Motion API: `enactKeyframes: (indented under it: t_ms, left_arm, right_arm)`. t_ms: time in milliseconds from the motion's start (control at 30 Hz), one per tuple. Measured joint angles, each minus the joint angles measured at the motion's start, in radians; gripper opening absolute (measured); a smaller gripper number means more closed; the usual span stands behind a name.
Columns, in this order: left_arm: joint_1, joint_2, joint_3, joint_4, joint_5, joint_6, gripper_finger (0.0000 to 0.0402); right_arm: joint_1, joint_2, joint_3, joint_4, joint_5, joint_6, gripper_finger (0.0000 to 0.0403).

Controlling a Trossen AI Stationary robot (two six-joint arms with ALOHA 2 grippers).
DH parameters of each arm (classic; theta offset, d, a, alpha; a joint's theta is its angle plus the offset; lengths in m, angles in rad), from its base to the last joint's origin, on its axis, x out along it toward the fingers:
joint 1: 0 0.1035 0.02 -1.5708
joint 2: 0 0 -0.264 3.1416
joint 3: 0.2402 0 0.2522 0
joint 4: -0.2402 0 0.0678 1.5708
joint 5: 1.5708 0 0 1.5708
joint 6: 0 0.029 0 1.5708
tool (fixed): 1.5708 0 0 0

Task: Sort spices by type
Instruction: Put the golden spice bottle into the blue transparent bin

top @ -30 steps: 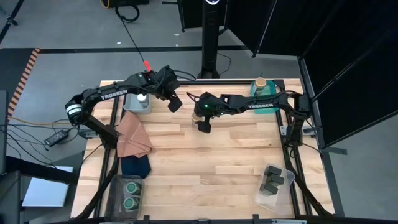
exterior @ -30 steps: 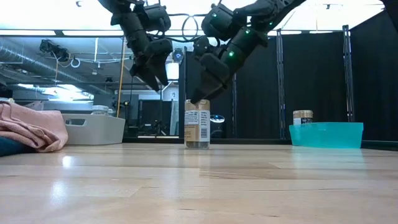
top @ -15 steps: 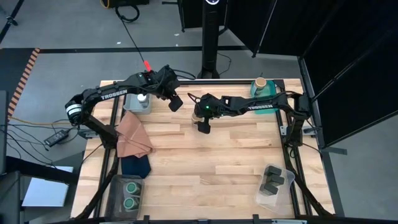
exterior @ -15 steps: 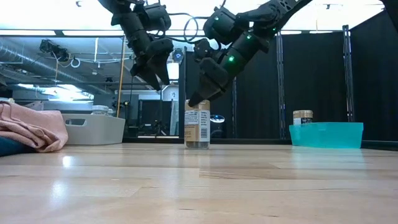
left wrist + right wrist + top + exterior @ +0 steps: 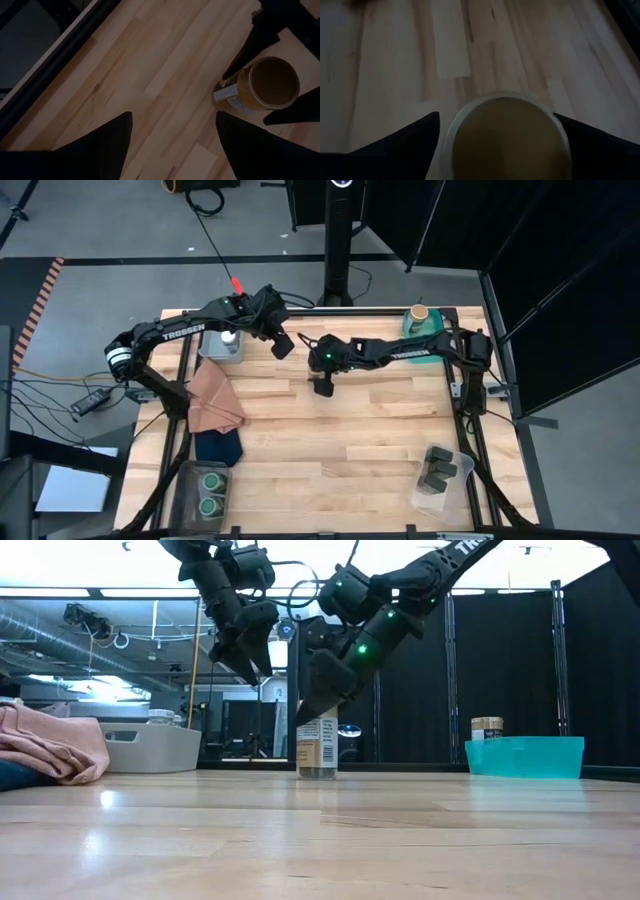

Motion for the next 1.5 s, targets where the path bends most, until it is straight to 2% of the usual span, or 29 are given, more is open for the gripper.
enactKeyframes:
  t_ms: [267,467,733,900,1067,1267,1500]
  left_arm:
    - [0.000,0.000,0.000,0.003,0.000,0.000,0.0294]
    - [0.000,0.000,0.000,0.003,0.000,0.000,0.0294]
    - [0.000,0.000,0.000,0.003,0.000,-0.005,0.0294]
    - [0.000,0.000,0.000,0.001,0.000,-0.025,0.0294]
    - [0.000,0.000,0.000,0.001,0.000,-0.025,0.0294]
    - [0.000,0.000,0.000,0.002,0.000,-0.023,0.0294]
    - [0.000,0.000,0.000,0.003,-0.005,-0.020,0.0294]
  right_arm:
    - [-0.002,0.006,0.001,-0.008,0.047,0.026,0.0360]
    - [0.000,0.005,0.001,-0.026,0.093,0.053,0.0285]
    - [0.000,-0.008,0.000,-0.040,0.099,0.138,0.0282]
    - [-0.024,-0.051,0.000,-0.045,0.075,0.247,0.0282]
    - [-0.066,-0.108,-0.001,-0.113,0.092,0.278,0.0282]
    - [-0.127,-0.232,-0.106,-0.170,0.099,0.298,0.0282]
    - [-0.181,-0.533,-0.347,-0.200,0.209,0.414,0.0282]
